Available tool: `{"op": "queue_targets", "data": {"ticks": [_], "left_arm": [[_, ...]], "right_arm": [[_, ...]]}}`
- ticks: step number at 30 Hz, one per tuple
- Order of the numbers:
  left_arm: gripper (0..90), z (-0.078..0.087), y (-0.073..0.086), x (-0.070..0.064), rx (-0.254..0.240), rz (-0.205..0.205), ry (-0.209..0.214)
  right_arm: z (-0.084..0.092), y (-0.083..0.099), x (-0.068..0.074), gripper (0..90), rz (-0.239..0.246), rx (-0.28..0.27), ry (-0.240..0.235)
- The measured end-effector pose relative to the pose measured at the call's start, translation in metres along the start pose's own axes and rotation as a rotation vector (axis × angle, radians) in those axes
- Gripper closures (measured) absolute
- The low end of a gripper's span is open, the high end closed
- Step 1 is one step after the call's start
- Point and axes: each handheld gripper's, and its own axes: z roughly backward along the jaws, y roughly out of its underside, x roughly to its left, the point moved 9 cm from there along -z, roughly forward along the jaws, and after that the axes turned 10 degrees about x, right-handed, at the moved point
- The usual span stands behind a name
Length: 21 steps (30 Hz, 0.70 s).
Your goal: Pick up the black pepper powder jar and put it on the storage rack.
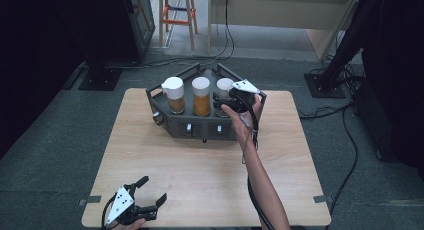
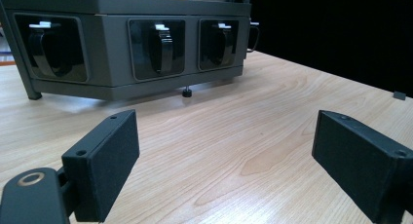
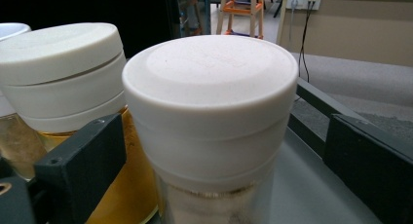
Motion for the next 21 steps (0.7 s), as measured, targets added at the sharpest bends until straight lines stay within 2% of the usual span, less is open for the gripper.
{"op": "queue_targets", "data": {"ticks": [21], "left_arm": [[9.9,0.001,0.0,0.0,0.0,0.002,-0.003]], "right_arm": [[0.032,0.016,0.0,1.9,-0.005,-0.076,-0.067]]}}
